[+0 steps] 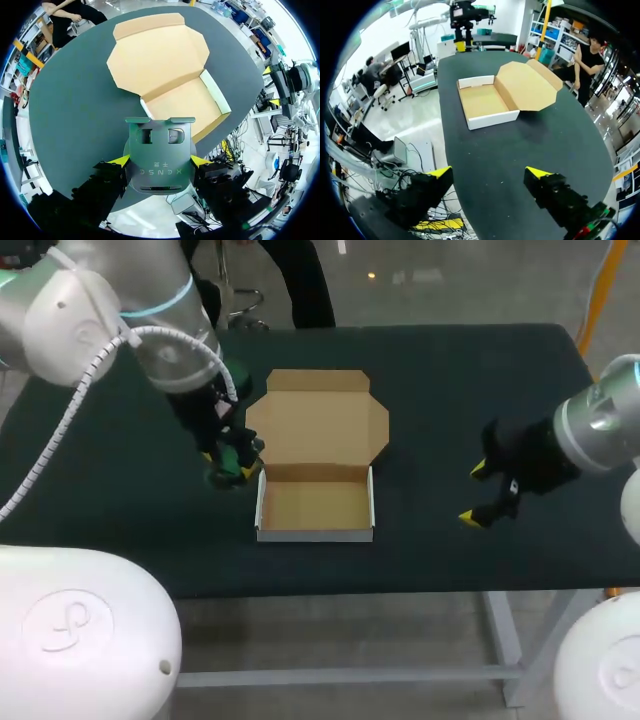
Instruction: Assemble the packaging by folding the flat box into shape, placing the metal phone stand inside, and closing the box properly
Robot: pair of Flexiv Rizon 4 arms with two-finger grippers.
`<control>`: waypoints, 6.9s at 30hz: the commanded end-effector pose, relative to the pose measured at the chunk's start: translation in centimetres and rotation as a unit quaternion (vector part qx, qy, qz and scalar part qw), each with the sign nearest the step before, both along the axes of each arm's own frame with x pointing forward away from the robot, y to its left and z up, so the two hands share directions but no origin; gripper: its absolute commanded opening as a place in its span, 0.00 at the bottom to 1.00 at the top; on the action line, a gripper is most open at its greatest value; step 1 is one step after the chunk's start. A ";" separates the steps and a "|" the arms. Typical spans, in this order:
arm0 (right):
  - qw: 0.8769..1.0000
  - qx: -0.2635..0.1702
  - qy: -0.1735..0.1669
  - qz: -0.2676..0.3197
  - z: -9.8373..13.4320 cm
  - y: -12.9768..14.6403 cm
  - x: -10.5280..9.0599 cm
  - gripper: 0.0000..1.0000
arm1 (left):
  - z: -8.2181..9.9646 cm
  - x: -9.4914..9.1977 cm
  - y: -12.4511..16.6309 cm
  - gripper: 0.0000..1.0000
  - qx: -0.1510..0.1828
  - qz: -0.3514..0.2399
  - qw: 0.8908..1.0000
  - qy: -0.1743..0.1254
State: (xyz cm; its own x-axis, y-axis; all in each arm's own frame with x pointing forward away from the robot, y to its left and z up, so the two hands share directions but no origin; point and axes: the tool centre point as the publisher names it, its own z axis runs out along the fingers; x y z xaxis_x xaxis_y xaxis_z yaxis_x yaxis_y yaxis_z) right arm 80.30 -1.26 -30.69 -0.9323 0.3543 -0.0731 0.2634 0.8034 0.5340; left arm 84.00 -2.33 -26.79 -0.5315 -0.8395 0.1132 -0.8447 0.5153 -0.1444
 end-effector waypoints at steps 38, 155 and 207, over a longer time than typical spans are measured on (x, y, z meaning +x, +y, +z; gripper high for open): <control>1.000 0.002 0.001 0.002 0.1 -0.2 -0.1 1.00 | -7.3 4.0 -10.0 0.00 0.010 -0.049 0.997 -0.053; 1.000 0.002 0.001 0.002 0.1 -0.2 -0.1 1.00 | -10.3 2.3 -13.2 1.00 0.036 0.201 0.978 -0.044; 1.000 0.002 0.001 0.002 0.1 -0.2 -0.1 1.00 | -13.4 -3.0 -14.4 1.00 0.074 0.277 0.956 0.056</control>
State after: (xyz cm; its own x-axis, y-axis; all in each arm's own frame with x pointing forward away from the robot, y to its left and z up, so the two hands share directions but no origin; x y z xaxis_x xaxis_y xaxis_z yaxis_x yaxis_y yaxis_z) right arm 80.20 -1.23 -30.64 -0.9324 0.3540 -0.0731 0.2634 0.8038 0.5335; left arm 81.24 -16.45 -40.17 0.0071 -0.9999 0.0106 -1.0000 -0.0070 0.0060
